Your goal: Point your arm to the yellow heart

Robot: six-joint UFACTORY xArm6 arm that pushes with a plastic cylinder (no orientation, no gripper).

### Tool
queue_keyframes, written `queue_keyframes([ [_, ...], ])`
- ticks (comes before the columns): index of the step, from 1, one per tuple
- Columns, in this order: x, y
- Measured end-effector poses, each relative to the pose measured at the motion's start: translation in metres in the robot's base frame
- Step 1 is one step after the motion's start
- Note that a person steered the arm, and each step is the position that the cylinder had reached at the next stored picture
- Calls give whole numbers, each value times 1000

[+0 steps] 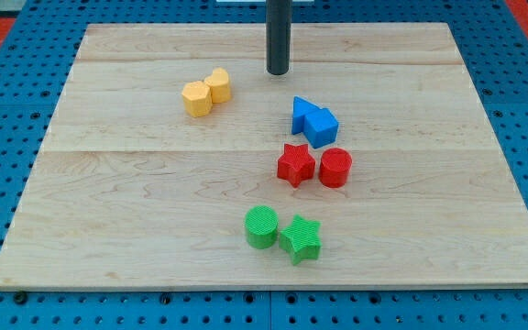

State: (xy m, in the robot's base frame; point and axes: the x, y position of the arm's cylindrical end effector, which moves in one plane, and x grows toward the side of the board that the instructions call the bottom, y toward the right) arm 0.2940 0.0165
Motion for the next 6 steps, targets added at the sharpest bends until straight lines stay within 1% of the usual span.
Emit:
queue_keyframes([
  [2, -12, 3],
  [4, -15, 48],
  [6, -14, 48],
])
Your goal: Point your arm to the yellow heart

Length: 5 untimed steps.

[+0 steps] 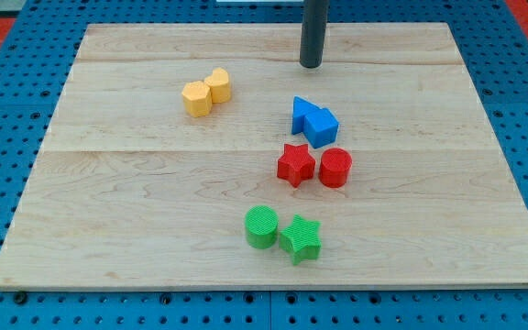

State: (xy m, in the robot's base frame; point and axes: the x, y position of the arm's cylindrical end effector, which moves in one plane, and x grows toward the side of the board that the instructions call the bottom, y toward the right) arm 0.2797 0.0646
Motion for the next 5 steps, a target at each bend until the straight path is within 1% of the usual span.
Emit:
queue_keyframes([
  [3, 2, 2],
  [4, 21, -2],
  [5, 56, -49],
])
